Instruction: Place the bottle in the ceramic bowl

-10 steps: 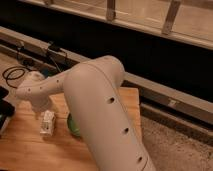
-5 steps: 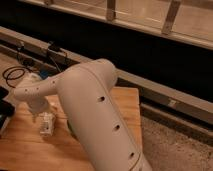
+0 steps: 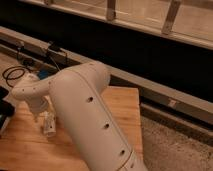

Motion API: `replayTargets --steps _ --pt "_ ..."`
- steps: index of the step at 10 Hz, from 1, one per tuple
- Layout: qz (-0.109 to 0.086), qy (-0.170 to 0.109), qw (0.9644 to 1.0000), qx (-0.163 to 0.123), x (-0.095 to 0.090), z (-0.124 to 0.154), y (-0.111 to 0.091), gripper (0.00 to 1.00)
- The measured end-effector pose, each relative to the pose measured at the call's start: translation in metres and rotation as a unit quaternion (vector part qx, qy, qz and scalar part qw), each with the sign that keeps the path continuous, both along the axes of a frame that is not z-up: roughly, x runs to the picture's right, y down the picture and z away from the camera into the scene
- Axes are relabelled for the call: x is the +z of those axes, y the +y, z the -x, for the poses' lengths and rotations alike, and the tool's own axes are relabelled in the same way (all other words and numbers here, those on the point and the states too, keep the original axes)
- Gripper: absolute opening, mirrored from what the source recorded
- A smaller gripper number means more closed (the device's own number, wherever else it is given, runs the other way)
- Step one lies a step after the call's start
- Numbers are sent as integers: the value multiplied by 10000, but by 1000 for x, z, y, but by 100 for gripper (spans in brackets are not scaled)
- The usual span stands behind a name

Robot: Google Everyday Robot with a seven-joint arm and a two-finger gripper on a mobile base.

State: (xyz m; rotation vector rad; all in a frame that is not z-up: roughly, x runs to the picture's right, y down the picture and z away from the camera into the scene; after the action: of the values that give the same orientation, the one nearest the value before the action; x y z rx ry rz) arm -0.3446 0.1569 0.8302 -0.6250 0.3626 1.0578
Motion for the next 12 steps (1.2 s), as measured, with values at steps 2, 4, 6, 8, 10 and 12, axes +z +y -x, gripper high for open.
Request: replayTargets --steps 2,4,6,8,10,12 --pt "-9 109 9999 -91 5 -5 -1 65" --pt "50 142 9998 -143 15 -8 1 65" --pt "191 115 9996 -151 25 -12 6 65" --pt "343 -111 9993 -2 32 -12 14 57" --pt "178 -470 9986 174 26 -11 11 37" --pt "-118 -861 9959 259 0 -2 -2 17"
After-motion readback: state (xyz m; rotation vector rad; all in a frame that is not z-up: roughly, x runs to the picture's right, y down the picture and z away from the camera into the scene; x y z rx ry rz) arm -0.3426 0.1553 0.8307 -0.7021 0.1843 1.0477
